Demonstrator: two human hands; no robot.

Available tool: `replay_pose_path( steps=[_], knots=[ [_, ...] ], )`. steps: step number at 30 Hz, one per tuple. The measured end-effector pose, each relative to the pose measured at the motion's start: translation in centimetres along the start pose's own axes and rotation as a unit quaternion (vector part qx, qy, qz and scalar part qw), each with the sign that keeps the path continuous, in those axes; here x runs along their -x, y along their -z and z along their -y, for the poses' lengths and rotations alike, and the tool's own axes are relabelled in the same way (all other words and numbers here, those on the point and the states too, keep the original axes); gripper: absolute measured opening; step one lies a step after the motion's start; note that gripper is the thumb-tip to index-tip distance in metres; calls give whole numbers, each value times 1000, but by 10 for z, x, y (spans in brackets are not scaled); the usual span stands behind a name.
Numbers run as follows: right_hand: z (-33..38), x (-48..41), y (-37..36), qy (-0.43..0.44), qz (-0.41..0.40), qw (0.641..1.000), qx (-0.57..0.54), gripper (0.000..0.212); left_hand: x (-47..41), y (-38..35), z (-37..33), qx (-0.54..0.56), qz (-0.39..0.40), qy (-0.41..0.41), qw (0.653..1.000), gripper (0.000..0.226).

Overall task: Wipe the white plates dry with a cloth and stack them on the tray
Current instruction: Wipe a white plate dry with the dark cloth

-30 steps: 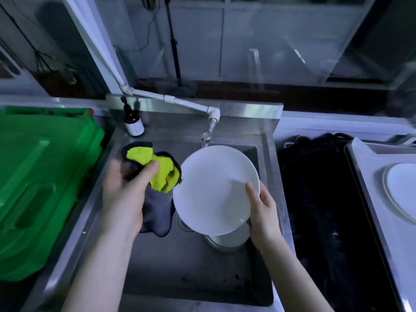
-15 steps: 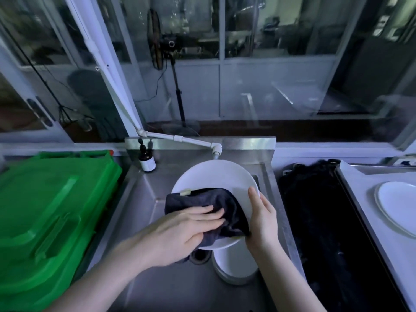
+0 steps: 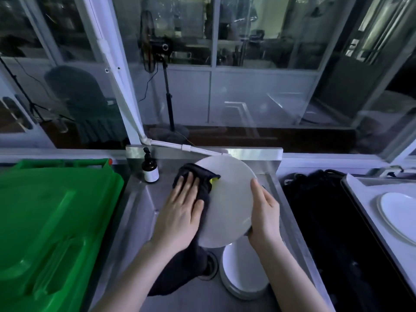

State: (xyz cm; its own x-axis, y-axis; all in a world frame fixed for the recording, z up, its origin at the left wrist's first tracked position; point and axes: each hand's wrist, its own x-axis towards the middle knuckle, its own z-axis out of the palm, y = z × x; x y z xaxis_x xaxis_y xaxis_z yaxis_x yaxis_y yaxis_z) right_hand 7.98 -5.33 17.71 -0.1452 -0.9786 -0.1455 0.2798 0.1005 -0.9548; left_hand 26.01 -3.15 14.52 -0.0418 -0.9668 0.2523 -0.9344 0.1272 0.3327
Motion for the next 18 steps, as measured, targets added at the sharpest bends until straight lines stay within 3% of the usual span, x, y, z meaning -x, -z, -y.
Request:
replay_pose_path(
  steps=[2, 5, 10, 13, 18],
  knots=[
    [-1, -3, -4, -1, -24, 1000, -7, 61, 16, 2, 2, 23, 10, -23, 999, 63],
    [-6, -6, -11, -2, -32, 999, -10, 32, 39, 4, -7, 55, 27, -86, 994, 55],
    [-22, 2, -25, -36, -9, 999, -29, 37, 19, 5, -29, 42, 61, -164, 984, 56],
    [-25, 2, -29, -44, -18, 998, -48, 35, -13, 9, -23, 7, 56, -137, 989, 64],
    [-10, -3, -17, -26, -13, 999, -14, 35, -32, 8, 9, -103, 31, 8, 994, 58]
  ],
)
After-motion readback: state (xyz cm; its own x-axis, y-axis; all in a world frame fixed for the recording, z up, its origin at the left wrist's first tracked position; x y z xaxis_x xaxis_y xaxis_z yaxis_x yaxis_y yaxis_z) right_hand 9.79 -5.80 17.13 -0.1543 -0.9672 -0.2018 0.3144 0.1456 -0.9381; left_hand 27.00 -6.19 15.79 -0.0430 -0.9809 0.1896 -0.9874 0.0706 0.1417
